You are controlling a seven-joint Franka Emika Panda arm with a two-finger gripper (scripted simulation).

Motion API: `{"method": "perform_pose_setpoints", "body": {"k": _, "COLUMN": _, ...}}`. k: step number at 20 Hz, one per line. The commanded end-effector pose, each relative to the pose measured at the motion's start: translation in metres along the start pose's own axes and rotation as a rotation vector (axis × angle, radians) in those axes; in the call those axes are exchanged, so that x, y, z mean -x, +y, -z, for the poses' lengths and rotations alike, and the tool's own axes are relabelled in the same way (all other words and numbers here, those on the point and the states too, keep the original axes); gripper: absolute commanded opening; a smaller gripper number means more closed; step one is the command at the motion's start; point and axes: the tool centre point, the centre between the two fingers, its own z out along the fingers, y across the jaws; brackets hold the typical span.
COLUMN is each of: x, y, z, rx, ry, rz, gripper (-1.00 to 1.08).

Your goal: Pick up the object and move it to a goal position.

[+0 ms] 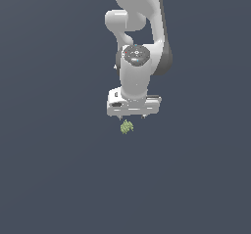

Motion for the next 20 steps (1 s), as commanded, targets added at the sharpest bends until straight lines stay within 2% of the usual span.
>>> {"method": "perform_pose_setpoints", "body": {"k": 1, "x": 0.0, "y": 0.0, "z": 0.0, "rx": 0.0, "ry": 0.0, "rz": 0.0, "gripper": 1.0}}
{"method": "perform_pose_setpoints", "body": {"k": 9, "x": 0.01, "y": 0.023, "z": -0.006, "rx": -0.008, "ry": -0.036, "rz": -0.036, "gripper": 1.0}}
{"method": "perform_pose_setpoints", "body": {"k": 20, "x": 0.011, "y": 0.024, "z": -0.011, "rx": -0.006, "ry": -0.031, "rz": -0.001, "gripper": 1.0}}
